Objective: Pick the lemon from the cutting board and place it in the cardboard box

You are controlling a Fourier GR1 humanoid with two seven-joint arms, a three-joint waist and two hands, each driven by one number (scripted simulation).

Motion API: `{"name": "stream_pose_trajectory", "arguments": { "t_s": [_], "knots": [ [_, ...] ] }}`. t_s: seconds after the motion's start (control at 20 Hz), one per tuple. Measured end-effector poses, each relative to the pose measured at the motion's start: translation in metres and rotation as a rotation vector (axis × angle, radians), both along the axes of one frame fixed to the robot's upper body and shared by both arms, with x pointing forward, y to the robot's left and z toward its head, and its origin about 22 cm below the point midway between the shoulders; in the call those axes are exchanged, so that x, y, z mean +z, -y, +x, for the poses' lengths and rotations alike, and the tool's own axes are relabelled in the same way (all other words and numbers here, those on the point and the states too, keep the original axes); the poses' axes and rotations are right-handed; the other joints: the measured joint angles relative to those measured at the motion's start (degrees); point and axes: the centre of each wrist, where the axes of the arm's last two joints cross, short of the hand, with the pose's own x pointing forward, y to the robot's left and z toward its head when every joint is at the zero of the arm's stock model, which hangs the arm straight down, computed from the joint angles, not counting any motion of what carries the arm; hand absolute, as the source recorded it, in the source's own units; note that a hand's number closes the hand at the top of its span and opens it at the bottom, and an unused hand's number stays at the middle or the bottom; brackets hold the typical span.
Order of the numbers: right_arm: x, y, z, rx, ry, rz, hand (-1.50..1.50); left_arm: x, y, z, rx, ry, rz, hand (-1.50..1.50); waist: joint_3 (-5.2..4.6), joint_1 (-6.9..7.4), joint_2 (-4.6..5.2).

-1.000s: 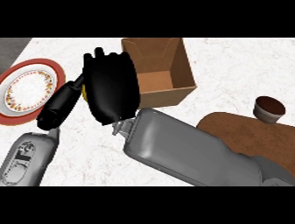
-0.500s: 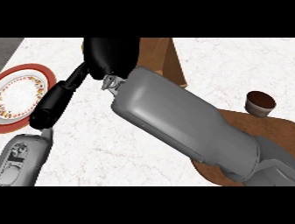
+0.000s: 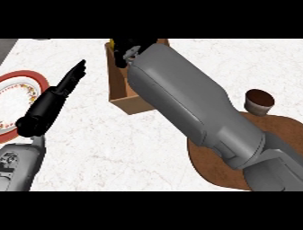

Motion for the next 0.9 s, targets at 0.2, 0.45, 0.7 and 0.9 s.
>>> {"name": "stream_pose_trajectory", "arguments": {
  "t_s": [0.2, 0.45, 0.7, 0.9],
  "knots": [
    [-0.012, 0.017, 0.017, 0.006, -0.158, -0.005, 1.5, -0.002, -0.005, -0.006, 0.012, 0.003, 0.005, 0.0, 0.03, -0.79, -0.11],
    [-0.033, 0.041, 0.035, 0.028, -0.333, -0.051, 1.5, -0.004, -0.004, -0.006, 0.021, -0.002, 0.001, 0.0, 0.06, -1.45, -0.14],
    [-0.046, 0.06, 0.044, 0.111, -0.472, -0.039, -1.5, -0.01, -0.007, -0.011, 0.027, -0.008, -0.002, 0.0, 0.07, -1.72, -0.24],
    [-0.046, 0.067, 0.045, 0.22, -0.441, 0.025, -1.5, -0.008, -0.009, -0.013, 0.03, -0.01, 0.001, 0.0, 0.09, -2.1, -0.49]
  ]
}}
